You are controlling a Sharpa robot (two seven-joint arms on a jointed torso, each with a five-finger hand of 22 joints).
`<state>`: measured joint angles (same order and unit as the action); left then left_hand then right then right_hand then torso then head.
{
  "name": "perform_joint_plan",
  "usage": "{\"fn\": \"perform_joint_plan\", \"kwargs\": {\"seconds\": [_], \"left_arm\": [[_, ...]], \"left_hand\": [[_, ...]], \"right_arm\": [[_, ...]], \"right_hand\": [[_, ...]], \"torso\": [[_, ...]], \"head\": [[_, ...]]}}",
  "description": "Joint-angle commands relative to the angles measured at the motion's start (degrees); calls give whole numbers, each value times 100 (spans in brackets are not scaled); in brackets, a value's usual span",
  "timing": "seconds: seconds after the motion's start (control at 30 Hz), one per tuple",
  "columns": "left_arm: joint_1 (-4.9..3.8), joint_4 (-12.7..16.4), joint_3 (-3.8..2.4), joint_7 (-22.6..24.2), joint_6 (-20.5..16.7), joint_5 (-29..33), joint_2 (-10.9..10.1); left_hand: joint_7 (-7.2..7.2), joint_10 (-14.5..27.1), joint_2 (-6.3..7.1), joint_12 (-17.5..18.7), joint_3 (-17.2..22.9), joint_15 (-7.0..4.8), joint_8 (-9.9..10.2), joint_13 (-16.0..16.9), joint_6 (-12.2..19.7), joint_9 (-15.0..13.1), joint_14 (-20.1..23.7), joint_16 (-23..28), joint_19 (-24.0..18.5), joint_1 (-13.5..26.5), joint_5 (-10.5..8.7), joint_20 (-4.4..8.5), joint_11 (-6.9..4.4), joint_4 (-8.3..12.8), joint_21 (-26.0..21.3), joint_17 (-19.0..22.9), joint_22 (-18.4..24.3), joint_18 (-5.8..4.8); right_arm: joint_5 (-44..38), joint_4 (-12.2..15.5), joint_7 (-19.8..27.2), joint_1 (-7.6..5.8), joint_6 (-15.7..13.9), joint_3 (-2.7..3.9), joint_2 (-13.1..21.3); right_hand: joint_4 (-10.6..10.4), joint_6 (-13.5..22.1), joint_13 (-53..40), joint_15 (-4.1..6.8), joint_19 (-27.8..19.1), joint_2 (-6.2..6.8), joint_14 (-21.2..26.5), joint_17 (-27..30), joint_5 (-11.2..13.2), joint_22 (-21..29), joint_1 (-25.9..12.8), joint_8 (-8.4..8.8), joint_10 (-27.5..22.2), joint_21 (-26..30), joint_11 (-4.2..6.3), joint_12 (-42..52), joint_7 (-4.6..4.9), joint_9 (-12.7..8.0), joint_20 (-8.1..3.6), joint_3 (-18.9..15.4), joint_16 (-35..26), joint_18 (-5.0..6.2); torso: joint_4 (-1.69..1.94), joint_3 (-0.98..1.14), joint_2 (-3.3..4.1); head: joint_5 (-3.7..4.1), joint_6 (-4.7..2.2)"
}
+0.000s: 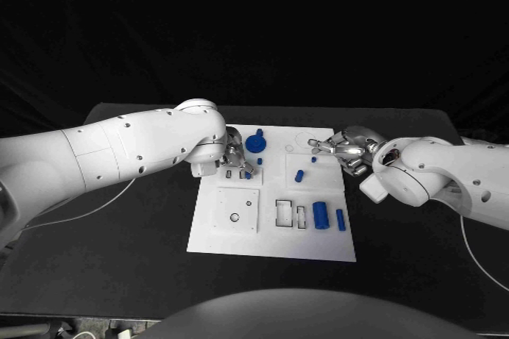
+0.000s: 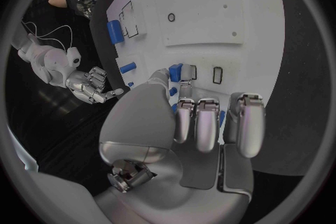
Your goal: Assemble the parts on the task board
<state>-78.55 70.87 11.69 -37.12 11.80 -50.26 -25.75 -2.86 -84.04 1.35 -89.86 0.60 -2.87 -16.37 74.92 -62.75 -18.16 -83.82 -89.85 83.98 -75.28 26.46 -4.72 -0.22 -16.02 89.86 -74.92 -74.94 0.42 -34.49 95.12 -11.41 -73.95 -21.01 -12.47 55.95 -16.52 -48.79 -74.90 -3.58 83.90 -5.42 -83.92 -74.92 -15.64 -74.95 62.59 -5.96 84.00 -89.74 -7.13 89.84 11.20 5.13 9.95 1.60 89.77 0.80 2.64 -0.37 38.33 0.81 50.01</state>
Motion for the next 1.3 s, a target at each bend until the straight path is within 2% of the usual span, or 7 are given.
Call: {"fn": "perform_joint_plan", "kwargs": {"seconds": [0.03, 0.2, 0.47, 0.63, 0.8, 0.93, 1.3], "left_arm": [[4, 13, 3, 53, 98, 39, 10], [4, 19, 3, 82, 56, 40, -8], [1, 62, -2, 153, -111, 37, -84], [-26, 143, -11, 91, -173, -2, -176], [-102, 242, -20, 4, -154, -44, -285], [-143, 277, -35, -59, -120, -51, -332], [-192, 184, -75, -306, 195, -56, -314]], "left_hand": [[18, -596, -3, -14, 56, -41, 45, 1508, -23, -35, -618, -15, 602, -73, 88, 43, -44, -18, 14, -1508, -1506, -42], [23, -596, 35, -14, 126, -44, 67, 1508, -32, -89, -618, -15, 602, -131, 271, 42, -45, -32, 14, -1508, -1506, -42], [31, -596, 165, -14, 257, -52, 100, 1508, -50, -189, -618, -15, 602, -288, 710, 39, -53, -1, 14, -1508, -1506, -42], [38, -596, 207, -14, 305, -59, 107, 1508, -61, -224, -618, -15, 602, -366, 782, 32, -59, 31, 14, -1508, -1506, -42], [40, -596, 239, -14, 349, -66, 114, 1508, -70, -253, -618, -15, 602, -429, 837, 24, -63, 58, 14, -1508, -1506, -42], [39, -596, 240, -14, 350, -66, 115, 1508, -71, -254, -618, -15, 602, -429, 839, 24, -62, 57, 14, -1508, -1506, -42], [28, -596, 235, -14, 357, -67, 124, 1508, -78, -269, -618, -15, 602, -389, 851, 19, -54, 10, 14, -1508, -1506, -42]], "right_arm": [[-61, 0, -29, 6, 87, -2, 0], [-71, 0, -42, 7, 90, -2, 5], [-76, -10, -48, 15, 96, -2, 15], [-76, -21, -47, 25, 96, -3, 16], [-76, -36, -50, 31, 94, -3, 13], [-77, -54, -50, 38, 96, -3, 6], [-77, -74, -55, 73, 103, -4, -6]], "right_hand": [[2, -25, -1510, -47, 610, -25, -608, -1508, -12, -1505, 28, -32, 600, -26, -34, 16, 30, 10, 33, -48, 23, -80], [3, -25, -1510, -48, 610, -31, -608, -1508, -18, -1505, 40, -35, 600, -26, -35, 16, 30, 11, 34, -51, 23, -80], [5, -26, -1510, -48, 610, -38, -608, -1508, -23, -1505, 53, -38, 600, -26, -35, 16, 30, 12, 34, -53, 23, -80], [5, -26, -1510, -48, 610, -39, -608, -1508, -24, -1505, 56, -38, 600, -26, -35, 16, 30, 12, 34, -53, 23, -80], [5, -26, -1510, -48, 610, -39, -608, -1508, -24, -1505, 56, -38, 600, -26, -35, 16, 30, 12, 34, -53, 23, -80], [6, -28, -1510, -48, 610, -43, -608, -1508, -27, -1505, 64, -41, 600, -26, -35, 16, 29, 13, 35, -55, 23, -80], [6, -29, -1510, -48, 610, -46, -608, -1508, -28, -1505, 69, -42, 600, -26, -35, 16, 29, 13, 35, -56, 23, -80]], "torso": [[-2, 2, -2], [0, -1, 3], [-2, 1, -5], [4, 12, -10], [11, 13, -6], [-5, 7, -4], [-2, 2, 5]], "head": [[3, -1], [16, -1], [28, -1], [23, -1], [23, -1], [11, -1], [17, -1]]}}
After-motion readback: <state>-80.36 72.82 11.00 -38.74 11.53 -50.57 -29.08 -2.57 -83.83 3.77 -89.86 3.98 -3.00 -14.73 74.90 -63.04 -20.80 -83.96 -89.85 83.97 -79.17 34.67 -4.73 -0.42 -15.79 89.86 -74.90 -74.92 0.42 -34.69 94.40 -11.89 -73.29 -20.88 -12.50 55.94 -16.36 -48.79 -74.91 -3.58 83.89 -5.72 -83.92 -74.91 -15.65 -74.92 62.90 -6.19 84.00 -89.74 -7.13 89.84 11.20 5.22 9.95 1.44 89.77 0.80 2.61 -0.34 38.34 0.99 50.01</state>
